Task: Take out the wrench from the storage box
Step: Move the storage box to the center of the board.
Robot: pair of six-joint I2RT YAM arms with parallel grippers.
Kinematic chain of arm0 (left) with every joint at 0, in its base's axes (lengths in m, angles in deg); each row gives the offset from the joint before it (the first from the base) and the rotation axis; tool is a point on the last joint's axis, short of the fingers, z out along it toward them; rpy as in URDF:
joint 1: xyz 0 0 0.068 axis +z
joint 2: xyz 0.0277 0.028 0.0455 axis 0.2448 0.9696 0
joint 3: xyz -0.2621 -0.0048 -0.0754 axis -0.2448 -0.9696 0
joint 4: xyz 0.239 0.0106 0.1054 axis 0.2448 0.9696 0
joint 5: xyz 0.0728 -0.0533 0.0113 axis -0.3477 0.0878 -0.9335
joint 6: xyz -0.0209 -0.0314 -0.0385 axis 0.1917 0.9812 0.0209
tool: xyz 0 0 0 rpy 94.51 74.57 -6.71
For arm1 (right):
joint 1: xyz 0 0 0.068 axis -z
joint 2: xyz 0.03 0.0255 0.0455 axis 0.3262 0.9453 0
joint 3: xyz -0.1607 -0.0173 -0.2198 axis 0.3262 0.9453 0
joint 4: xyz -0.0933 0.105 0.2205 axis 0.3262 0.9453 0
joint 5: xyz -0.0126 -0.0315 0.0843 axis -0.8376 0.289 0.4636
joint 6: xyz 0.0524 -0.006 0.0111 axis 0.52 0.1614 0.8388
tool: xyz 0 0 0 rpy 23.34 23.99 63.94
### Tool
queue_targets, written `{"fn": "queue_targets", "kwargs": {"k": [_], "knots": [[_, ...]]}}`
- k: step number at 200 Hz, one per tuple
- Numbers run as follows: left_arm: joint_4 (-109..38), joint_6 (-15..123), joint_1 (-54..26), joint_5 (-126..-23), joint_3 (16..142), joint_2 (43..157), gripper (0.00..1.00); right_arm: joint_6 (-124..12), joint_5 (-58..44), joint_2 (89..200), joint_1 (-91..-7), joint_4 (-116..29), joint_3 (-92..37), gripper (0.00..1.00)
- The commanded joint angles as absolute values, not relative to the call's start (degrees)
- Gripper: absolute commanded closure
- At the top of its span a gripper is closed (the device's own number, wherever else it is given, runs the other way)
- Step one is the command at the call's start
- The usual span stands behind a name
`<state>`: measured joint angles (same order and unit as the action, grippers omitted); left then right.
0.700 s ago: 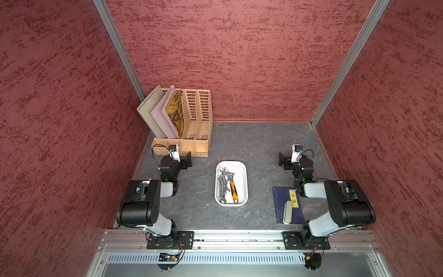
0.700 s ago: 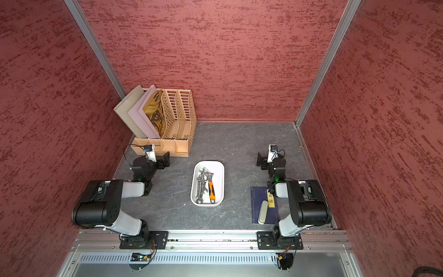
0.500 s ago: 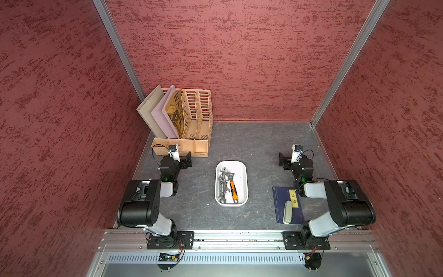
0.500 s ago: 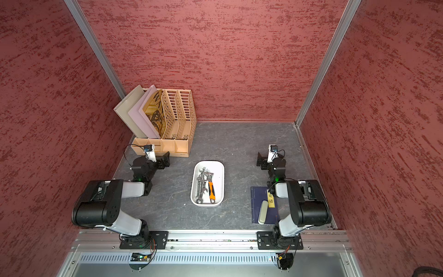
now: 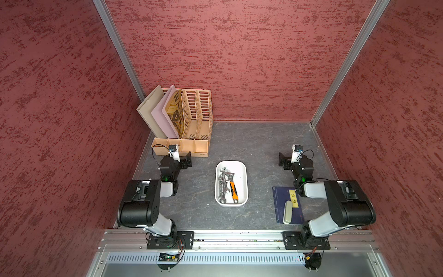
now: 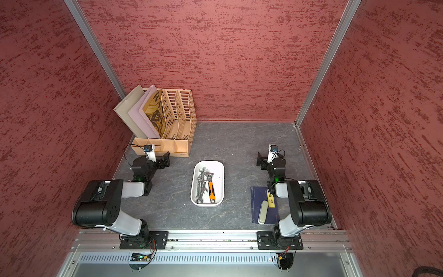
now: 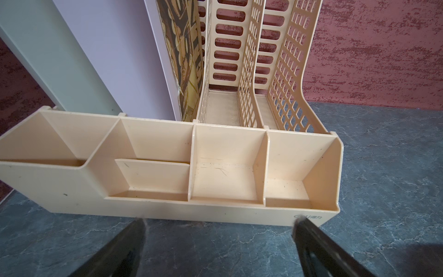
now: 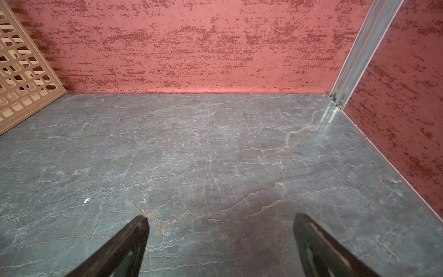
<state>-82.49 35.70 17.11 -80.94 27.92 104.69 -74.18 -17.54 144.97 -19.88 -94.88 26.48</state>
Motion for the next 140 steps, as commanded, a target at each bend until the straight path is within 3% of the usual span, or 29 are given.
{"fn": "queue_targets", "kwargs": {"k": [1,43,89,140], "knots": [[-82.66,35.96,16.88,-81.18,27.57,104.36,0.0,-73.38,-20.12,143.6,-19.65,-93.68,26.35,0.02],[-72.87,36.18,12.32,-97.19,30.1,97.3,0.0,-67.23,-28.64,131.31,-19.95,-74.87,23.02,0.02],[-61.52,32.22,0.3,-114.31,35.83,89.39,0.0,-62.42,-42.15,124.99,-25.48,-51.93,14.45,0.02],[-29.41,46.47,-13.67,-125.34,49.87,87.63,0.0,-55.97,-33.49,129.11,-34.51,-32.45,2.31,0.02]]}}
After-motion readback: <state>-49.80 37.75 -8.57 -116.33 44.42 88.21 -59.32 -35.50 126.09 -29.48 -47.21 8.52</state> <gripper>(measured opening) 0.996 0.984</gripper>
